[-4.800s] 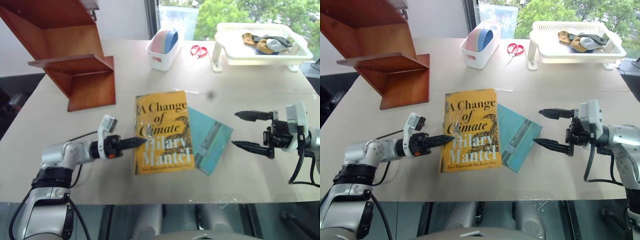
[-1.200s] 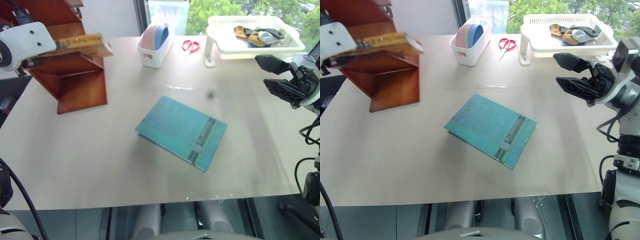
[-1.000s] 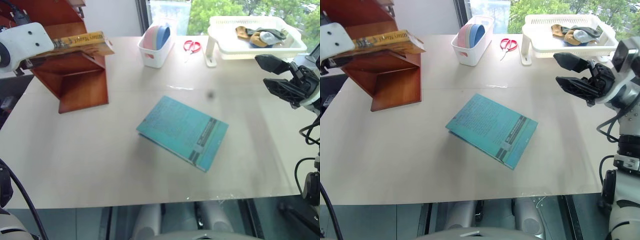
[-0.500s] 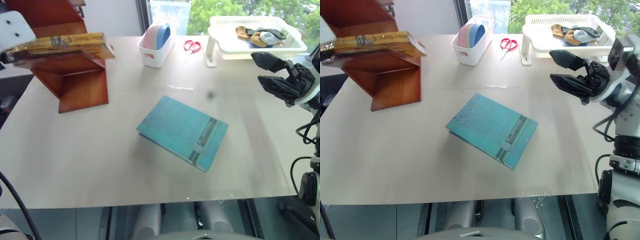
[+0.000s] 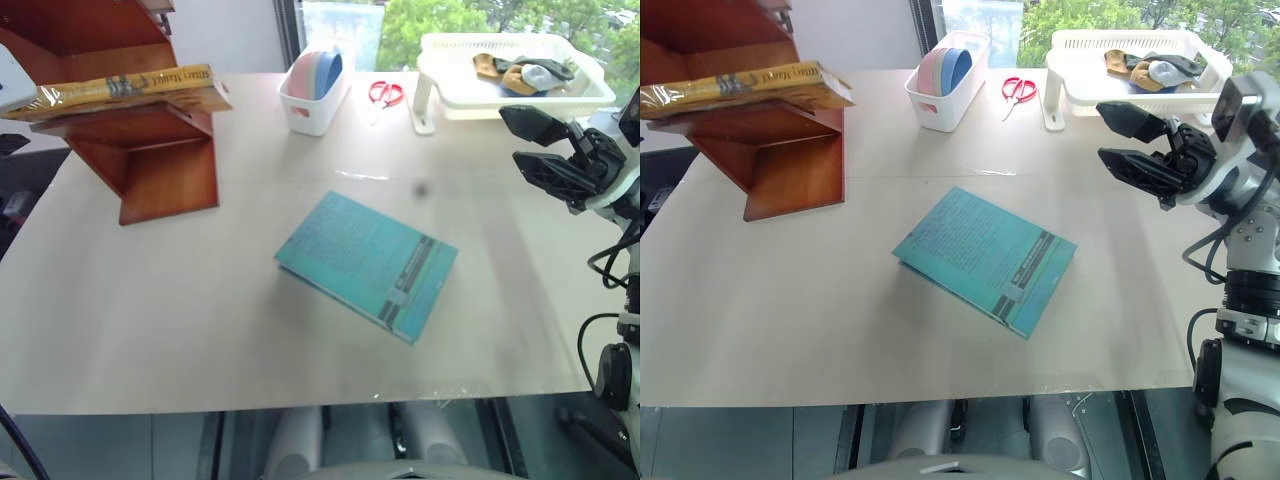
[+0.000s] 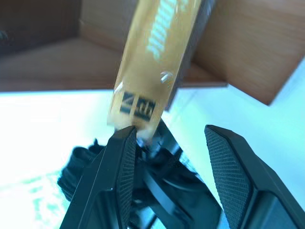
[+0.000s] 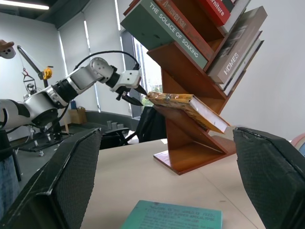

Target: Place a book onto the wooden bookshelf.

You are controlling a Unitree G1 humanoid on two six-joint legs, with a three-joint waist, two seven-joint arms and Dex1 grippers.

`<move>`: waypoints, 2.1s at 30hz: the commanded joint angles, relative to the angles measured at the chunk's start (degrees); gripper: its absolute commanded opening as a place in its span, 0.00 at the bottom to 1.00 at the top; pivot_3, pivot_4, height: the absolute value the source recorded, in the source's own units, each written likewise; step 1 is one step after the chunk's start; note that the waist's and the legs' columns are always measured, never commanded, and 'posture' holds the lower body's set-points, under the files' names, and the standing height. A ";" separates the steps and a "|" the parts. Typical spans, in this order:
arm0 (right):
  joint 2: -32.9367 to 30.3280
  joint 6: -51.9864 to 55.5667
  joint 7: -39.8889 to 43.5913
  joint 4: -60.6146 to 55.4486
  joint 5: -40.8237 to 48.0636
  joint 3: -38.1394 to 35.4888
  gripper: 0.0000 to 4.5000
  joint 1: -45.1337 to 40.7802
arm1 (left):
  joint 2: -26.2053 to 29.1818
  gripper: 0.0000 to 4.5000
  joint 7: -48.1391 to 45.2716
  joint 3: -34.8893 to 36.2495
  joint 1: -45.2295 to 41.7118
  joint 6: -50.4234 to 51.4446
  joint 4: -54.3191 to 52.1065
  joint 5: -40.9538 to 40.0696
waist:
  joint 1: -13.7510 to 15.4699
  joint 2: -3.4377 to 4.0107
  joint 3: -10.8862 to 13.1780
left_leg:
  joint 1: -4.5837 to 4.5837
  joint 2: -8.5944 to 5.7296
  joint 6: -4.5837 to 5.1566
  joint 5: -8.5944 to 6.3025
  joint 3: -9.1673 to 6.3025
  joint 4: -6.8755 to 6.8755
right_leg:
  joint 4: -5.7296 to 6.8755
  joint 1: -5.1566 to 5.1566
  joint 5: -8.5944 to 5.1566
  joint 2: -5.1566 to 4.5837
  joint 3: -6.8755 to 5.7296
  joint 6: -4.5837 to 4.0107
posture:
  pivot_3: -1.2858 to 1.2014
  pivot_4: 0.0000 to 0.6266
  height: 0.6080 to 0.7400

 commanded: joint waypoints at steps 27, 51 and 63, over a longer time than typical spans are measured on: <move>-1.98 -2.95 3.01 2.37 -0.89 -2.44 1.00 -1.33 | -22.77 0.54 1.38 9.78 -6.30 21.20 -18.33 -33.19 | 1.51 0.04 0.08 | 0.07 0.09 -0.01 0.01 -0.19 0.32 | 0.03 0.33 0.01 0.07 -0.28 0.01 | 0.52 0.24 1.00; -4.02 0.47 -2.61 -6.03 2.00 -5.25 1.00 1.95 | -57.78 0.54 28.35 8.42 -1.66 -2.20 -14.99 -34.57 | 1.50 -0.01 0.11 | -0.07 -0.07 0.00 0.00 -0.43 0.39 | -0.06 0.33 0.06 -0.18 -0.38 0.08 | 0.52 0.24 1.00; -4.21 -0.56 -1.79 -4.26 1.52 -5.12 1.00 1.39 | -64.52 0.54 55.55 4.54 -3.86 -20.79 -4.80 -15.30 | 1.75 -0.01 0.11 | -0.06 -0.21 0.00 0.00 -0.46 0.38 | -0.06 0.34 0.07 -0.18 -0.36 0.09 | 0.52 0.24 1.00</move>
